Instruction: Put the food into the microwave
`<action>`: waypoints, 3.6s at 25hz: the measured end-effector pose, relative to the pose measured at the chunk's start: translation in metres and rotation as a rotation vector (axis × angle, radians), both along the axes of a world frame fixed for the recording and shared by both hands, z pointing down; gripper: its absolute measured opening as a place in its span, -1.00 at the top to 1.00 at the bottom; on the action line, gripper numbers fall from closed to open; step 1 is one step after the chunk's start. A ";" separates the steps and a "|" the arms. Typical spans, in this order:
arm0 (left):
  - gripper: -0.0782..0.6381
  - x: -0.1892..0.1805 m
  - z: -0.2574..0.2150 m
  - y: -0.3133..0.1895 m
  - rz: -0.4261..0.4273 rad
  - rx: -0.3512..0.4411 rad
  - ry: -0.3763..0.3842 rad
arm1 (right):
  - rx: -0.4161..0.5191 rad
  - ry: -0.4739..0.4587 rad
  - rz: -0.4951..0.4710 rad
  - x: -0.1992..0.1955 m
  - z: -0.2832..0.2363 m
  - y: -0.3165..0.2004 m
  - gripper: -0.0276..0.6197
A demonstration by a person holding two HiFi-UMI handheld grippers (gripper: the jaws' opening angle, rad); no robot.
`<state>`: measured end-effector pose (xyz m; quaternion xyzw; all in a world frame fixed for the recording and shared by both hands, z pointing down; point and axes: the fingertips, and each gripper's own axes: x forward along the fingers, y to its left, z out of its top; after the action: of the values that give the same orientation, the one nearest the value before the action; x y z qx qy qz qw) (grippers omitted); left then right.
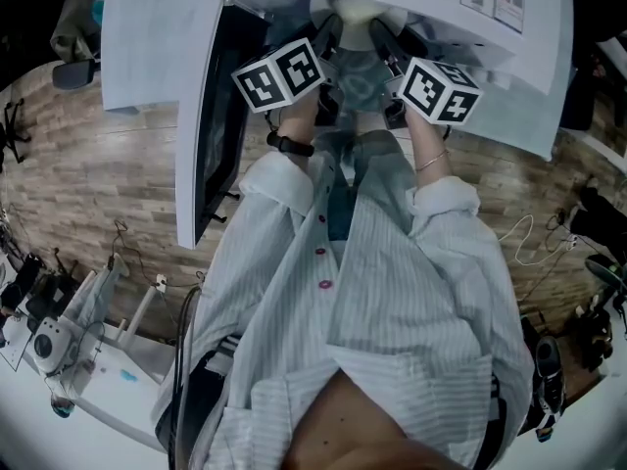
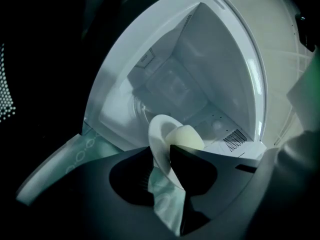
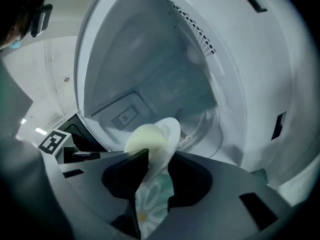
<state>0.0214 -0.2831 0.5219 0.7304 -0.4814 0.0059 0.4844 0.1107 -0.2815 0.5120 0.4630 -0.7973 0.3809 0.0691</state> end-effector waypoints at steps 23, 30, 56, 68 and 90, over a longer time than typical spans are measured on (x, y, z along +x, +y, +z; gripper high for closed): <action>0.46 -0.003 0.007 -0.025 -0.003 0.013 -0.083 | 0.058 0.161 0.005 0.001 0.007 -0.027 0.38; 0.44 -0.003 0.012 -0.028 0.005 -0.010 -0.115 | 0.074 0.234 0.001 0.004 0.012 -0.032 0.32; 0.37 -0.016 0.012 -0.061 0.082 0.125 -0.562 | 0.197 0.544 -0.048 0.006 0.016 -0.053 0.22; 0.36 -0.018 0.003 -0.059 0.052 0.175 -0.542 | 0.214 0.494 -0.010 0.012 0.005 -0.053 0.22; 0.38 -0.002 -0.055 0.007 0.077 0.276 -0.455 | 0.290 0.355 -0.095 -0.010 -0.046 0.000 0.47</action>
<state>0.0191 -0.2758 0.4664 0.7872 -0.5462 0.1227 0.2588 0.1007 -0.2819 0.4665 0.4897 -0.8400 0.1715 0.1589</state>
